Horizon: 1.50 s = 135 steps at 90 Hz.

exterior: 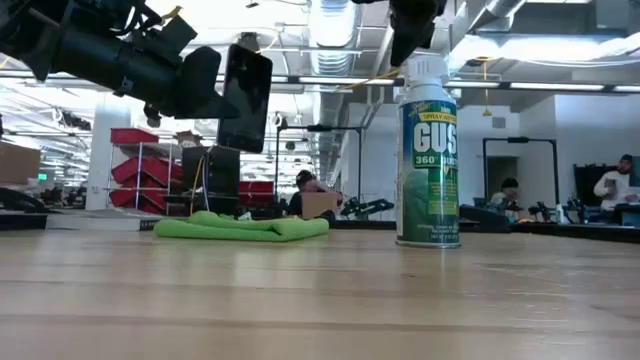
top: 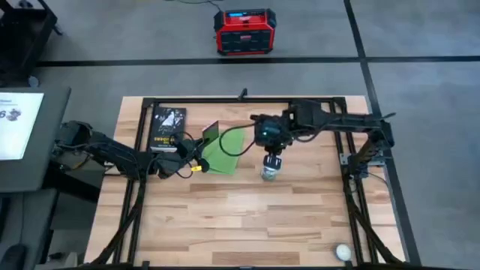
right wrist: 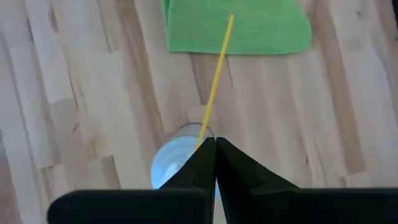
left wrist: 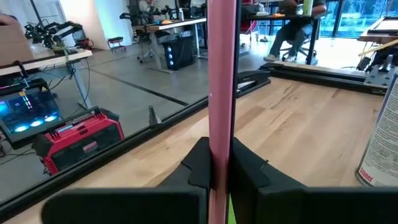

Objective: Apply microfiber cloth
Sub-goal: Spray the pink cellphone using the spray bottle, then wipe the pink cellphone with the green microfiber cloth

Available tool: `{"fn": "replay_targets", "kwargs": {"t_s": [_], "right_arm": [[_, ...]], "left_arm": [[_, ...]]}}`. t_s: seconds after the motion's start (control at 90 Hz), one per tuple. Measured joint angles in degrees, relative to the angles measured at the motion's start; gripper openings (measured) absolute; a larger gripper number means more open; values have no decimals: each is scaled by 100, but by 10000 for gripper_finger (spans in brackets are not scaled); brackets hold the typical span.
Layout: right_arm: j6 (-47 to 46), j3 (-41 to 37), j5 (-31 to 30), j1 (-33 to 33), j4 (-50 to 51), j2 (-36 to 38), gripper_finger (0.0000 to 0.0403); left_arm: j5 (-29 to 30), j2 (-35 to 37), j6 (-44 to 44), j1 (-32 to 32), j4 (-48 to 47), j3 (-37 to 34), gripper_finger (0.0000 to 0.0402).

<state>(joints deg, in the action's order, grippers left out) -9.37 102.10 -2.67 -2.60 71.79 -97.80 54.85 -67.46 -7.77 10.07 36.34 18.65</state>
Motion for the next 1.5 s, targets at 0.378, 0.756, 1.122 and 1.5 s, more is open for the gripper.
{"fn": "replay_targets", "kwargs": {"t_s": [0.378,0.756,1.122,1.5], "right_arm": [[-60,-293,174,71,31,24,0],[25,-387,-428,108,-433,348,0],[-88,-378,-836,159,-321,798,0],[-1943,-415,-1801,982,1298,957,0]], "left_arm": [[1,0,0,0,1,0,6],[0,0,-17,-2,-7,0,7],[0,0,-36,-126,-147,0,6],[-42,2,-50,-203,-359,0,6]]}}
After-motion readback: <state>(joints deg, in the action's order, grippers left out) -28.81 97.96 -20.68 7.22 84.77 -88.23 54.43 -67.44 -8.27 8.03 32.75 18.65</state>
